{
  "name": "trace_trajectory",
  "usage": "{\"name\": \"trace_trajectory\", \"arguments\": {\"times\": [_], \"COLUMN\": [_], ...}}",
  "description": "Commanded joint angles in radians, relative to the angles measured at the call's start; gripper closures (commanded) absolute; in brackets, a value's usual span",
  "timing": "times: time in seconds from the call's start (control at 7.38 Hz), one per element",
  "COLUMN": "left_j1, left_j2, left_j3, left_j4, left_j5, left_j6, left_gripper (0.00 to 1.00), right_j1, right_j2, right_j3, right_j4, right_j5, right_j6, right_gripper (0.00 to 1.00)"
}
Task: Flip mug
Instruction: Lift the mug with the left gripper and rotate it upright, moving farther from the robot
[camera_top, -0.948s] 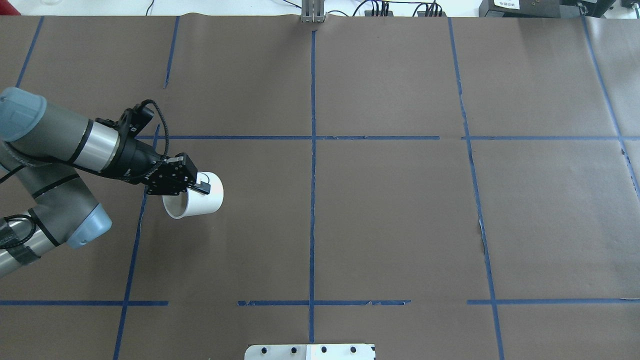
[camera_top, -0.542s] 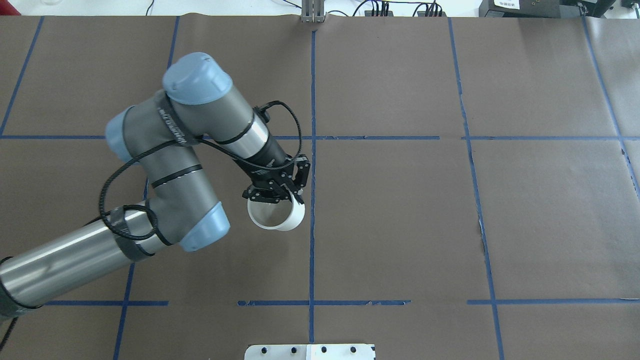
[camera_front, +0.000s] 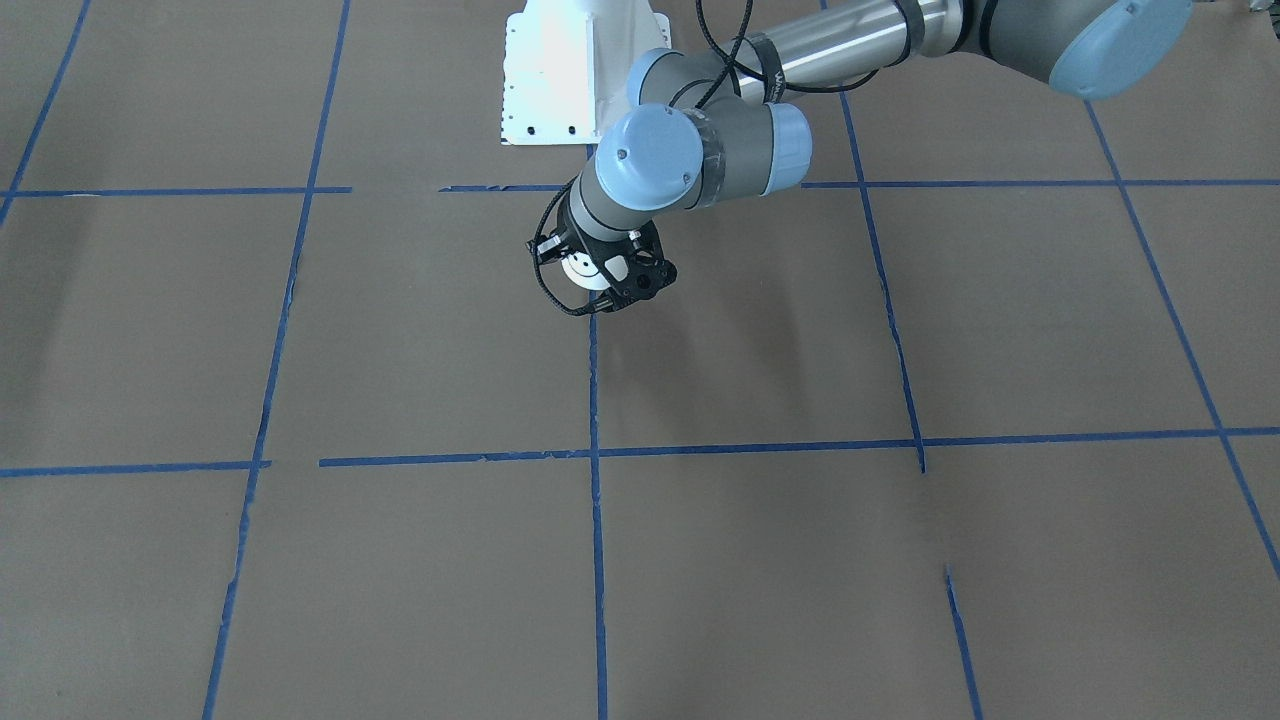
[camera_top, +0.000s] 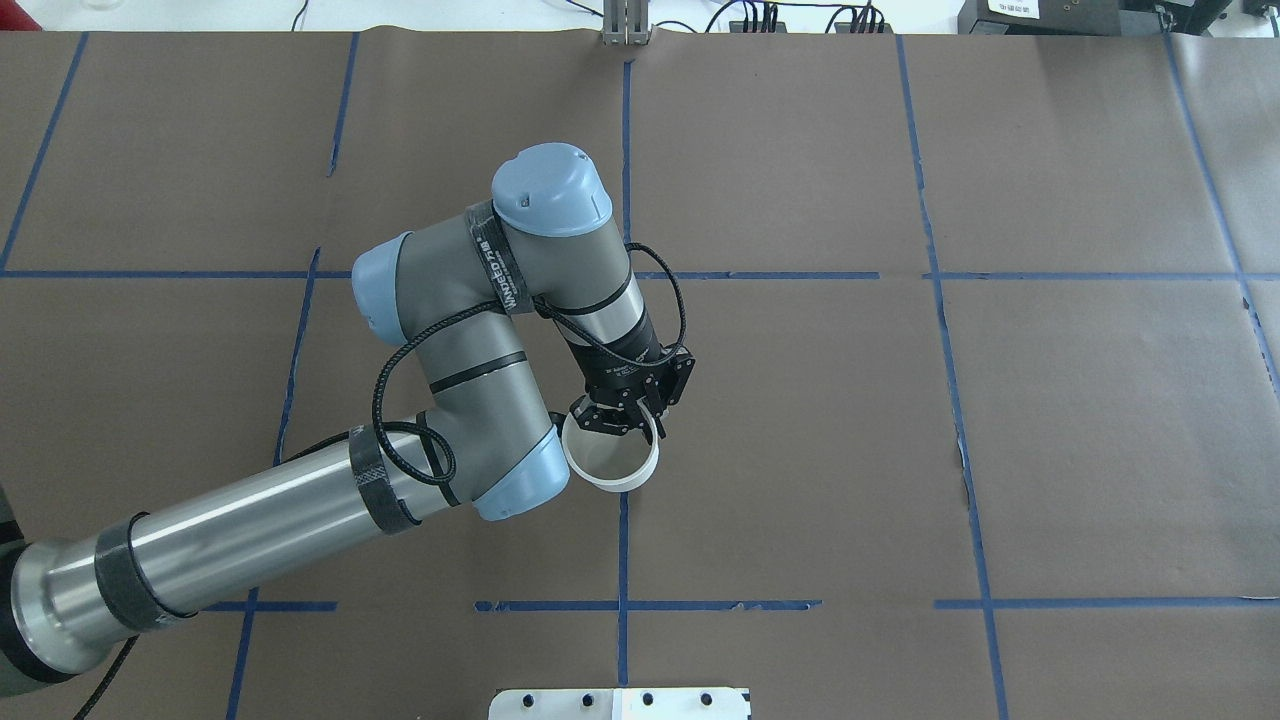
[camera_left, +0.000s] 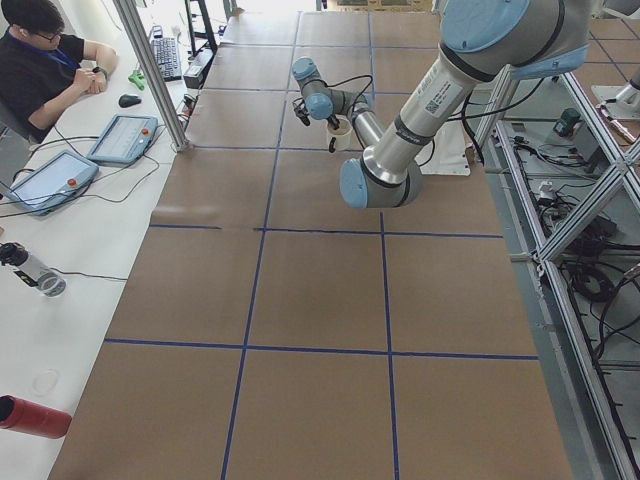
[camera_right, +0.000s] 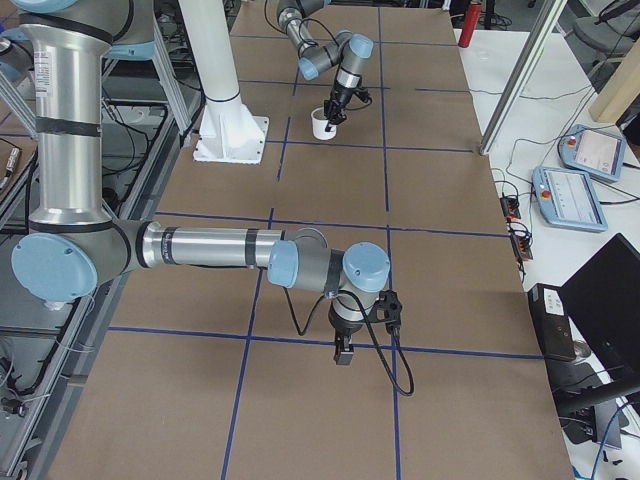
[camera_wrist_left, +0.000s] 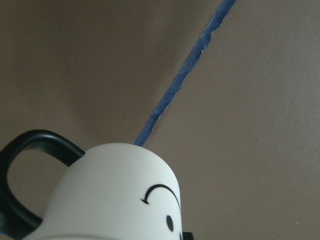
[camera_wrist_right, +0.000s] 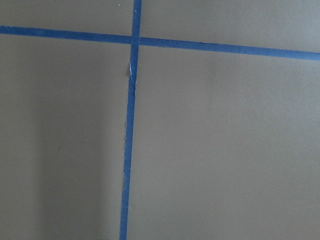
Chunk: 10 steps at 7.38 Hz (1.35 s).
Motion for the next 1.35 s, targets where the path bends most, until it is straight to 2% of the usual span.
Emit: {"name": "trace_trajectory", "arguments": {"times": [0.0, 0.41, 0.68, 0.81, 0.95, 1.22], "left_j1": [0.006, 0.006, 0.007, 0.013, 0.027, 0.03], "left_j2": [-0.009, -0.007, -0.007, -0.007, -0.007, -0.007], "left_j3": [0.018, 0.039, 0.043, 0.047, 0.046, 0.02], "left_j4": [-0.001, 0.0, 0.002, 0.003, 0.003, 0.005], "left_j5": [0.039, 0.039, 0.039, 0.048, 0.095, 0.102], "left_j6": [0.031, 0.233, 0.244, 0.239, 0.229, 0.21], "left_gripper": [1.0, 1.0, 1.0, 0.45, 0.0, 0.0], "right_j1": [0.0, 0.0, 0.0, 0.0, 0.001, 0.0], "right_j2": [0.0, 0.0, 0.0, 0.0, 0.0, 0.0], "right_j3": [0.0, 0.0, 0.0, 0.0, 0.0, 0.0], "right_j4": [0.0, 0.0, 0.0, 0.0, 0.0, 0.0], "right_j5": [0.0, 0.0, 0.0, 0.0, 0.0, 0.0], "right_j6": [0.0, 0.0, 0.0, 0.0, 0.0, 0.0], "right_gripper": [0.0, 0.0, 0.0, 0.0, 0.0, 0.0]}}
